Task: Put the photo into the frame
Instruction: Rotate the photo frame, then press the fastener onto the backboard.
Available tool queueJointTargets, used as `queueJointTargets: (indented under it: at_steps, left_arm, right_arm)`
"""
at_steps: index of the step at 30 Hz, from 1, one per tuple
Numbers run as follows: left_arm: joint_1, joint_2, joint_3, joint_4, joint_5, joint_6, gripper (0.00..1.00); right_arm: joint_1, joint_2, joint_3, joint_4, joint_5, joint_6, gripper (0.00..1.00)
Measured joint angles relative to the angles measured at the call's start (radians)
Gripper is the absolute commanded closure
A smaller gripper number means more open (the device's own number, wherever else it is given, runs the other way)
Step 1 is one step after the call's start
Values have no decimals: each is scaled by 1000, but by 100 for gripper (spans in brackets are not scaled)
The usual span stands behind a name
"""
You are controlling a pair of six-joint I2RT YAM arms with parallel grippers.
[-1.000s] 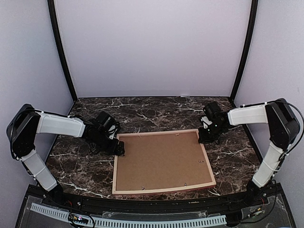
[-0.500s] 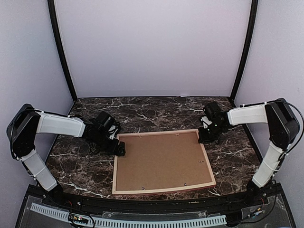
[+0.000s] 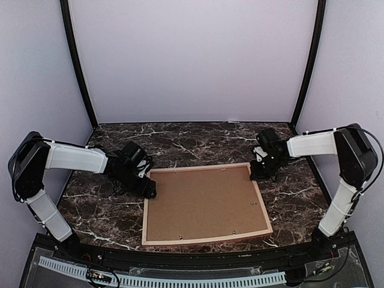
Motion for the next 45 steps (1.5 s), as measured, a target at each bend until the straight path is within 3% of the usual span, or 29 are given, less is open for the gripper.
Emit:
queueJointTargets:
  at_steps: [14,34,37,40,45]
  left_arm:
    - [-2,-15,-4,-37,16,-3,47]
    - [0,-32,-44,21,73,-34,61]
    - [6,-36,-53,35,85,-37,56]
    - [15,-46,-64,44,106,-38,41]
    - [26,-59,-68,47,134,-47,27]
  right_arm:
    - [-2,4,-1,15,-8,0,93]
    - [-2,-15,-36,59,-12,0,94]
    - [-2,-16,-39,63,-13,0,94]
    - [-2,-16,-39,63,-15,1,94]
    - [-2,-16,-39,63,-16,1,94]
